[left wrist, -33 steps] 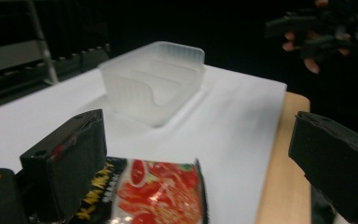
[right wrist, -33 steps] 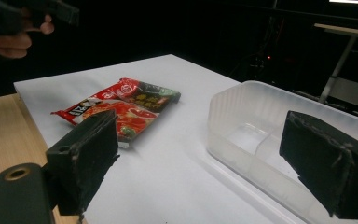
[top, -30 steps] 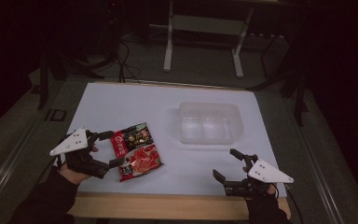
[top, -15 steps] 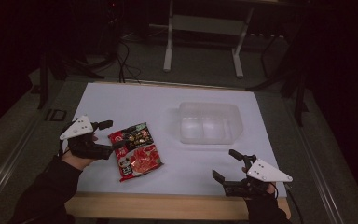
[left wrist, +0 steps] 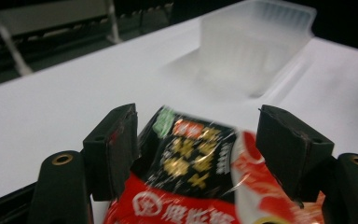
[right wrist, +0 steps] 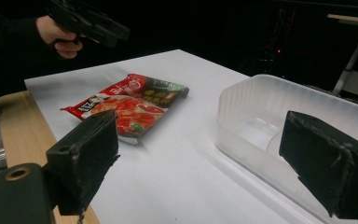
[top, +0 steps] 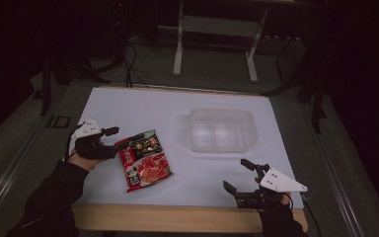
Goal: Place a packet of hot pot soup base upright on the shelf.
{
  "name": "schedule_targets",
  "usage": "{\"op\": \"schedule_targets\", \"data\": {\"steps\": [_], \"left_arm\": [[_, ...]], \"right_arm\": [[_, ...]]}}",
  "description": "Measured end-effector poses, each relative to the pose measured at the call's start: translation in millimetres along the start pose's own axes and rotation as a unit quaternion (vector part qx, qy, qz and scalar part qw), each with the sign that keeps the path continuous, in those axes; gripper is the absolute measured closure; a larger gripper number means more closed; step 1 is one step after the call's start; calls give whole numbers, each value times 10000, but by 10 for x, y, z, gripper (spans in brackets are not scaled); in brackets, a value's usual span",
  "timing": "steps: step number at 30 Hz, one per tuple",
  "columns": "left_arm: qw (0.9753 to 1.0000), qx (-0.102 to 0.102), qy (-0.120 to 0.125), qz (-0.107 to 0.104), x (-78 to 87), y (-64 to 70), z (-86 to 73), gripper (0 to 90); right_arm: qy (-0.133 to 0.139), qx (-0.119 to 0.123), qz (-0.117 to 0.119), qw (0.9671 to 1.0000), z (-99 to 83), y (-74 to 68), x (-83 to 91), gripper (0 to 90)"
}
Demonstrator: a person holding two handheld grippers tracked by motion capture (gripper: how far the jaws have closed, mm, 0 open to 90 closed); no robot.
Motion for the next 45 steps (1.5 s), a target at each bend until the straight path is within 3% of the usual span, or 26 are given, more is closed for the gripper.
{"op": "schedule_targets", "data": {"steps": [6, 9, 17, 19, 21, 24, 28, 29, 37, 43, 45], "left_arm": [[9993, 189, -297, 122, -103, -151, -151, 334], [9980, 506, -345, 128, -168, -291, -251, 368], [9960, 630, -602, 182, -300, -427, -400, 374], [9944, 729, -760, 116, -373, -488, -470, 374], [9936, 693, -891, 64, -419, -511, -509, 414], [9932, 678, -938, 155, -460, -549, -533, 421], [9919, 701, -1056, 56, -509, -565, -571, 451], [9914, 764, -1060, -45, -517, -562, -579, 480], [9886, 796, -1256, -257, -584, -499, -630, 612], [9868, 777, -1414, -157, -606, -445, -620, 702], [9865, 689, -1481, -117, -600, -429, -623, 741]], "right_arm": [[-59, -35, 105, 9999, -27, -18, -33, 117], [-72, -34, 112, 9999, -29, -23, -38, 117], [-91, -82, 93, 9999, -45, -12, -46, 128], [-82, -83, 89, 9999, -43, -13, -45, 128], [-94, -78, 83, 9999, -47, -11, -46, 128], [-102, -78, 94, 9999, -56, -9, -49, 128], [-119, -120, 101, 9998, -68, 0, -52, 128], [-118, -117, 103, 9998, -69, 0, -54, 128], [-125, -123, 105, 9998, -73, 2, -58, 129], [-142, -114, 110, 9998, -72, -6, -66, 129], [-147, -131, 117, 9997, -73, -8, -71, 129]]}}
Point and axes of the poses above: each handheld gripper's, and its own axes: x roughly backward along the jaws, z roughly out of its top, y roughly to its right, the point moved 7 cm from there along -x, roughly forward along the jaws, and after that the axes turned 1 degree about -y, right-handed, at the moved point
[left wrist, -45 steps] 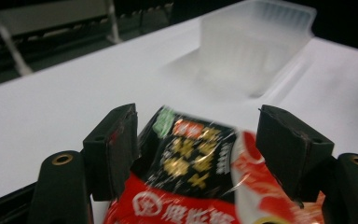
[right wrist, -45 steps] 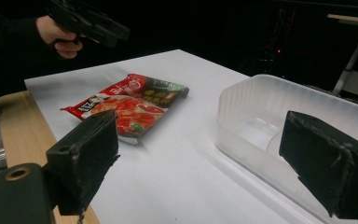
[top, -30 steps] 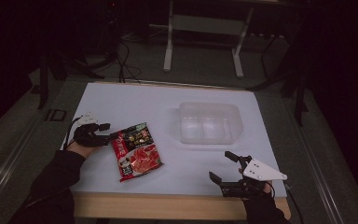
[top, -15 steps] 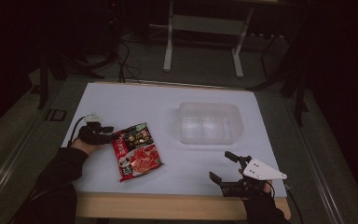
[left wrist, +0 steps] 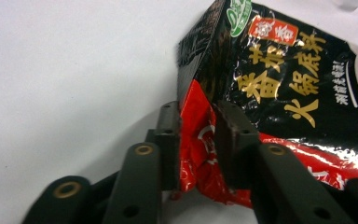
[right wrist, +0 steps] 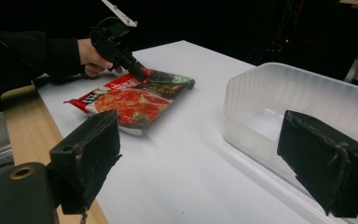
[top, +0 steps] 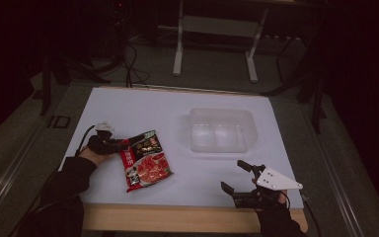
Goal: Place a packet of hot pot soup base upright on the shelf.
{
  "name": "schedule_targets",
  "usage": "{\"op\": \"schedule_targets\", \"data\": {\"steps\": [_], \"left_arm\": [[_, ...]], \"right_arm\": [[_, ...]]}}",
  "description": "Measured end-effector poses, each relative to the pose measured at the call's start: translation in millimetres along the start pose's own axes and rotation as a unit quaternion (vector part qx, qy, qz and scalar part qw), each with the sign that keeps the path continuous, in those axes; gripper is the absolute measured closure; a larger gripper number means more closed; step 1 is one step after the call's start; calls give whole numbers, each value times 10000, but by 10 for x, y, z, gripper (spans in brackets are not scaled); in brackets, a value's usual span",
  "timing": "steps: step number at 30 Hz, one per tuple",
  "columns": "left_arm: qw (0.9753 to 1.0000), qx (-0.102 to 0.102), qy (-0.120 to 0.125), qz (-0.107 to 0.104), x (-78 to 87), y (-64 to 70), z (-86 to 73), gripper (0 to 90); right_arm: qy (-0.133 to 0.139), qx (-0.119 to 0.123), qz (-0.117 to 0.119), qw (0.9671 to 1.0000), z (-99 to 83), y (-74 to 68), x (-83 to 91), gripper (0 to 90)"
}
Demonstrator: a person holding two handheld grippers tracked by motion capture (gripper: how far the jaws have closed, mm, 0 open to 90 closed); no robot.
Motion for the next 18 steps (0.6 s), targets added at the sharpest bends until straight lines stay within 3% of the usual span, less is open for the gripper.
{"op": "schedule_targets", "data": {"steps": [4, 8, 12, 18], "left_arm": [[9997, -172, -58, 191, 10, 38, 8, 812], [9995, -183, 31, 265, 24, 51, 16, 843], [9992, -288, 152, 251, 50, 52, 20, 855], [9988, -391, 179, 234, 116, 71, 54, 871]], "right_arm": [[16, 32, -8, 10000, 9, -4, -2, 129], [-50, 32, -34, 10000, -7, 5, -5, 131], [-104, 38, -59, 9999, -19, 12, -13, 135], [39, -10, -150, 9999, 13, 37, 22, 147]]}}
Point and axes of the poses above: each handheld gripper's, and its own axes: x roughly backward along the jaws, z roughly out of its top, y roughly to its right, the point moved 7 cm from there along -x, roughly forward along the jaws, and after that the axes turned 1 degree about -y, right-handed, at the moved point
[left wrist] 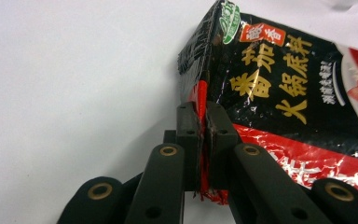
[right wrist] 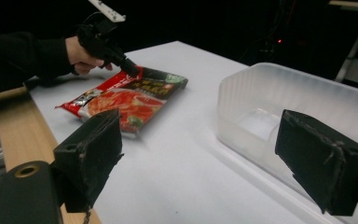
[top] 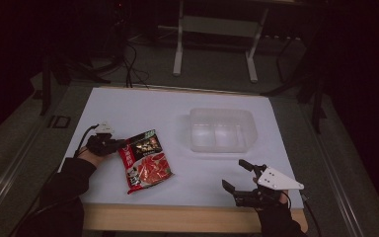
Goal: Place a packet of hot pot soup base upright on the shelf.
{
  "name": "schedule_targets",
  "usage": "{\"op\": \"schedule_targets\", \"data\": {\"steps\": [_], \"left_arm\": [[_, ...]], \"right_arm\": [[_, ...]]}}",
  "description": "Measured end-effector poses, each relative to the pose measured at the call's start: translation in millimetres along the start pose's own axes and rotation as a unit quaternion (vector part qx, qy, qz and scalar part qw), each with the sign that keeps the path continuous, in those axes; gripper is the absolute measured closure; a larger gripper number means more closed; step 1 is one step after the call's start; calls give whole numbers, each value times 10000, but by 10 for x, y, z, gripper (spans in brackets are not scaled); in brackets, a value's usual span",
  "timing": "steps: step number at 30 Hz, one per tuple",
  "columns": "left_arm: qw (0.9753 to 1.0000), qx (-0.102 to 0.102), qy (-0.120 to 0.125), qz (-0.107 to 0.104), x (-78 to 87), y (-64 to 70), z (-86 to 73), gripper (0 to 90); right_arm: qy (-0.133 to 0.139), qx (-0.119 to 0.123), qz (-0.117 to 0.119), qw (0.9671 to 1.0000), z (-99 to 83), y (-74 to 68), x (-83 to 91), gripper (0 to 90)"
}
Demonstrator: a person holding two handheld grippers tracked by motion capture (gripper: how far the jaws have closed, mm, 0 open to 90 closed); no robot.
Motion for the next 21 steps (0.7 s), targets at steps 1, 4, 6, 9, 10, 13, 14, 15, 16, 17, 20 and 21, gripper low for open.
{"op": "schedule_targets", "data": {"steps": [1, 4, 6, 9, 10, 13, 14, 15, 16, 17, 20, 21], "left_arm": [[10000, 0, 0, 0, 0, 0, 0, 873], [9999, -121, -9, 87, 48, 24, 44, 872], [9998, -164, -19, 111, 70, 38, 69, 873], [9997, -206, 59, 116, 126, 63, 132, 875], [9997, -224, 91, 95, 158, 77, 162, 875], [9990, -359, 208, 174, 234, 129, 240, 875], [9990, -359, 208, 174, 234, 129, 240, 875], [9979, -504, 291, 286, 277, 177, 291, 875], [9975, -540, 328, 317, 293, 188, 309, 875], [9972, -573, 331, 340, 303, 202, 320, 875], [9973, -547, 383, 308, 338, 223, 346, 875], [9973, -531, 405, 293, 351, 230, 353, 875]], "right_arm": [[0, 0, 0, 10000, 0, 0, 0, 147], [71, -15, -95, 9999, 22, 15, 31, 157], [66, 29, -200, 9998, 27, 31, 37, 171], [53, 59, -269, 9996, 25, 46, 38, 172], [49, 59, -270, 9996, 25, 48, 38, 172], [60, 2, -249, 9997, 30, 47, 41, 172], [60, 2, -249, 9997, 30, 47, 41, 172], [71, -20, -244, 9997, 32, 46, 43, 172], [89, -91, -237, 9996, 40, 43, 51, 171], [91, -115, -239, 9996, 42, 42, 54, 171], [111, -127, -236, 9996, 53, 40, 64, 171], [97, -82, -279, 9995, 53, 44, 65, 171]]}}
Point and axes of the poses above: each handheld gripper's, and its own axes: x roughly backward along the jaws, z roughly out of its top, y roughly to its right, the point moved 7 cm from there along -x, roughly forward along the jaws, and after that the axes turned 1 degree about -y, right-handed, at the moved point
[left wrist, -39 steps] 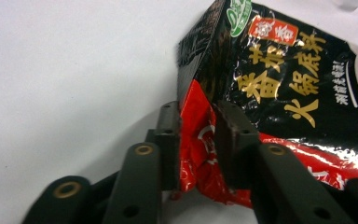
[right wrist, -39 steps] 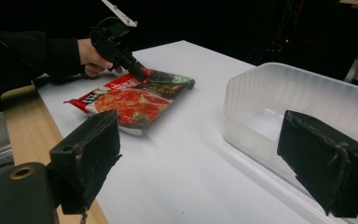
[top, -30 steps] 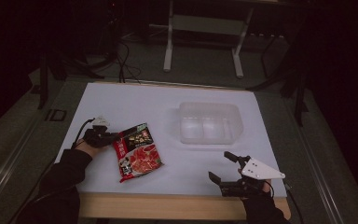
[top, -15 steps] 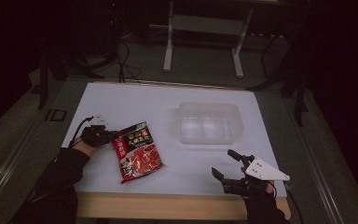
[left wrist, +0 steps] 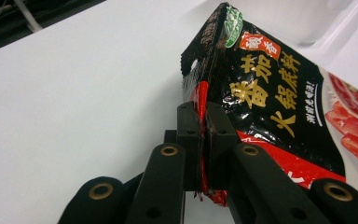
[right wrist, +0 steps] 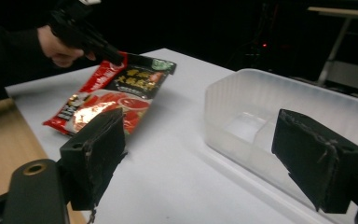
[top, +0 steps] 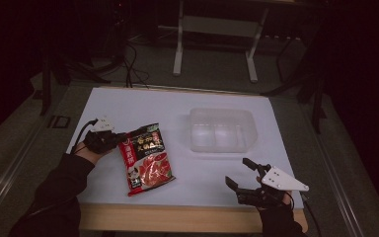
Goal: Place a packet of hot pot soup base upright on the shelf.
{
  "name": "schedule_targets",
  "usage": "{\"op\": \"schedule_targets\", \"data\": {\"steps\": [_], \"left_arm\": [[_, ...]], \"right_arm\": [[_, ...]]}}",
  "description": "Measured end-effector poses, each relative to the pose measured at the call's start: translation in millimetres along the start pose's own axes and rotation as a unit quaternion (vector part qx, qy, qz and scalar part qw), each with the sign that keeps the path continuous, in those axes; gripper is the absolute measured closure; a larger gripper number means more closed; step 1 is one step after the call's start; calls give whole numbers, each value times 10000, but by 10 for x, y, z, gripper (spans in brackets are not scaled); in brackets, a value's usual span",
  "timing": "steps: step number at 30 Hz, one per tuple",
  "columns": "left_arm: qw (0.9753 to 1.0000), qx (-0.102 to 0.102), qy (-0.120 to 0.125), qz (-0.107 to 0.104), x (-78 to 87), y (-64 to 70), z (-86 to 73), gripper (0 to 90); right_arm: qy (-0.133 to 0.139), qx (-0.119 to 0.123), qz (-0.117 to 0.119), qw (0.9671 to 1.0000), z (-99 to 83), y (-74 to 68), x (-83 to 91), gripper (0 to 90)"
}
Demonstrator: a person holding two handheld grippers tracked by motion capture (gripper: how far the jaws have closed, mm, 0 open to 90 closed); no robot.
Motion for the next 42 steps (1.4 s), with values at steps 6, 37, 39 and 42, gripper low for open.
{"op": "schedule_targets", "data": {"steps": [6, 37, 39, 42], "left_arm": [[9997, 67, 199, -145, 100, 65, 94, 874], [9929, -397, 1042, -403, 551, 621, 657, 874], [9921, -459, 1104, -378, 581, 650, 690, 873], [9905, -496, 1202, -444, 637, 698, 756, 871]], "right_arm": [[9, -7, -25, 10000, 14, 28, 13, 171], [250, -250, -125, 9993, 254, -10, 141, 105], [169, -275, -108, 9994, 267, -6, 140, 152], [-78, -470, -127, 9988, 270, 28, 137, 237]]}}
Point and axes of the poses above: each handheld gripper's, and its own axes: x roughly backward along the jaws, z roughly out of its top, y roughly to its right, the point moved 7 cm from there along -x, roughly forward along the jaws, and after that the axes turned 1 degree about -y, right-handed, at the moved point
